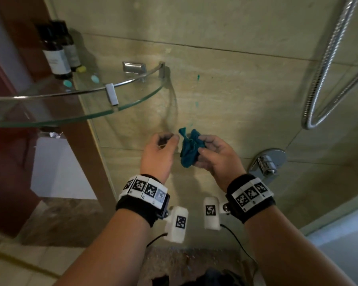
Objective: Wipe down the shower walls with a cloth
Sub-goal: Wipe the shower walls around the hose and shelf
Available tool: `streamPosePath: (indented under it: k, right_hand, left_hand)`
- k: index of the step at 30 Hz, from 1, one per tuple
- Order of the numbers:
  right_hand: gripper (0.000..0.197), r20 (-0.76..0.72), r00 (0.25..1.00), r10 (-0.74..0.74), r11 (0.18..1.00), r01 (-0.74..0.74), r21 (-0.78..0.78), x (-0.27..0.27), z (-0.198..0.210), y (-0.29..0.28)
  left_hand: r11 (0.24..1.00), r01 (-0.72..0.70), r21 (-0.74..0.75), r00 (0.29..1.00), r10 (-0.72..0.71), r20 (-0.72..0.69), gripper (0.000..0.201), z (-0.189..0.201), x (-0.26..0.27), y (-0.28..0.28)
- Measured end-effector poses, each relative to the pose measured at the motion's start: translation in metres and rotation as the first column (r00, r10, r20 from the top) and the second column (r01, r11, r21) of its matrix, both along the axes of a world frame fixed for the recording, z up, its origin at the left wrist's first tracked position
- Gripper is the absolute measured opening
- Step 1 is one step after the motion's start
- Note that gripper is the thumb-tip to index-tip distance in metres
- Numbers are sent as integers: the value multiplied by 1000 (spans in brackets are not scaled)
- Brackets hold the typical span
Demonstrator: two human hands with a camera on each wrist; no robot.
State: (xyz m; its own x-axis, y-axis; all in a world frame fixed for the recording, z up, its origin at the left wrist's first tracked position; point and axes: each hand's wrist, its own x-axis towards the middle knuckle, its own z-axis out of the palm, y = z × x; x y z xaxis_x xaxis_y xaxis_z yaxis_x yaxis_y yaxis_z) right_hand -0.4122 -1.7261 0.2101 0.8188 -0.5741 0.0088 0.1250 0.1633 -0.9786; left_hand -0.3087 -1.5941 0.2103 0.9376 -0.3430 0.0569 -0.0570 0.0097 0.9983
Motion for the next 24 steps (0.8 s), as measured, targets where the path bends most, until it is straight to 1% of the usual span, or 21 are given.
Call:
streamPosePath:
  k: [2,4,6,8,10,12,13,14,15,16,18,20,22,24]
  right_hand:
    - [28,2,1000,-24,1000,24,-20,-2,4,4]
    - [29,26,997,-79,995,81,-62,-4,12,6]
    - [29,71,985,-157,971,167,-171,-8,28,7]
    - [29,162,954,-251,917,288,-275,-12,55,4]
    - [29,293,902,-315,809,417,-413,-13,89,-1]
    - [32,412,847,-335,650,524,-550,-10,122,-5]
    - [33,452,827,-334,552,561,-617,-7,135,-8]
    - [35,468,818,-334,444,575,-688,-2,144,-12]
    - [36,457,825,-332,342,557,-757,4,149,-17]
    - [37,424,843,-330,261,513,-818,10,151,-22]
    - [38,336,884,-325,153,400,-904,21,143,-30]
    - [39,289,912,-290,69,321,-944,29,129,-34]
    - [38,285,925,-249,2,295,-955,34,118,-35]
    - [37,322,919,-227,-39,322,-946,37,113,-35]
  left_hand:
    - [999,-34,1,999,34,-19,17,2,1,4]
    - [997,-75,5,996,75,-39,20,6,2,11]
    - [993,-117,8,992,117,-57,27,11,1,16]
    - [990,-139,1,988,139,-62,38,16,1,19]
    - [985,-172,-12,983,171,-64,50,21,3,22]
    - [974,-223,-34,971,219,-95,58,25,7,23]
    - [967,-253,-33,963,249,-100,60,26,10,23]
    - [960,-277,-24,956,274,-102,63,27,12,24]
    - [956,-291,-17,952,288,-106,67,28,13,25]
    - [955,-296,-16,950,292,-112,72,29,14,25]
    - [955,-295,-17,947,290,-136,82,30,16,24]
    - [955,-295,-29,943,285,-173,89,32,18,24]
    - [953,-303,-12,940,297,-167,82,31,20,25]
    - [955,-295,29,943,296,-155,74,29,22,26]
